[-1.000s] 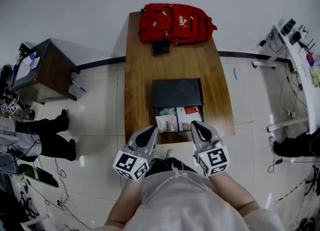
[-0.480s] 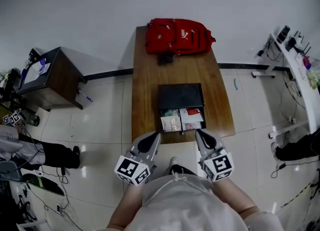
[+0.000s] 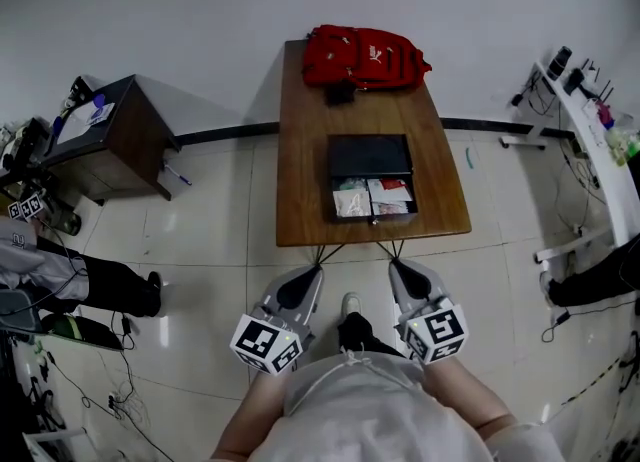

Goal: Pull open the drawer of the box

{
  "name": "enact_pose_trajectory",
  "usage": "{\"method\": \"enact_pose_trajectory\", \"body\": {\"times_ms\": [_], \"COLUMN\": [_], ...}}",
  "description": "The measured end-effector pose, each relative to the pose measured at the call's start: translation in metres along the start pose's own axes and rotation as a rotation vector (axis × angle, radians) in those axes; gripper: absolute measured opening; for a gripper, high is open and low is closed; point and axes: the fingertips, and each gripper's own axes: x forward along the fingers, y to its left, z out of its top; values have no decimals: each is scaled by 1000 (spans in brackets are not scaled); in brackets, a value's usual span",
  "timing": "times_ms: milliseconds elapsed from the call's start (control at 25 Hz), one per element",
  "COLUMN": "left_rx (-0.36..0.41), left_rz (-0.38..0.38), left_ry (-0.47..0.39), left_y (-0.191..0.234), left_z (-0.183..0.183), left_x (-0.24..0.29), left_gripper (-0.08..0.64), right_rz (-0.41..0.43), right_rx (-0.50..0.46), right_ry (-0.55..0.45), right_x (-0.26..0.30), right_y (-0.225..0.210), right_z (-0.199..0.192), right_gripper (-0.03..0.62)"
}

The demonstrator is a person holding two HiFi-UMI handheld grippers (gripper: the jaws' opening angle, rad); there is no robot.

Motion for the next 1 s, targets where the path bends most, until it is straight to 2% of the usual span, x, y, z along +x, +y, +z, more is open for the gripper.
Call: {"method": "enact_pose_trajectory", "body": {"times_ms": [200,440,680,1000], "left_rx": [-8,-24,-9,-8], "left_rz": [-22,-46,-48,-12], "left_ry": [-13,-6,1,-16], "left_y": [-35,-65,-85,-105], "left_z": [-10,-23,-24,-15], "left_x": [-42,-73,-77,-67], "left_gripper": [6,6,6,6], "right_rz": [-20,-17,-14,28], "right_rx": [10,-81,-69,-80], "right_ry": [-17,-65,-39,-24], "right_x": [-45,-89,-109,-127], "right_y": [35,72,73,56], "right_z": [-10,-10,-19,-19], "right_gripper": [8,8,8,8]}}
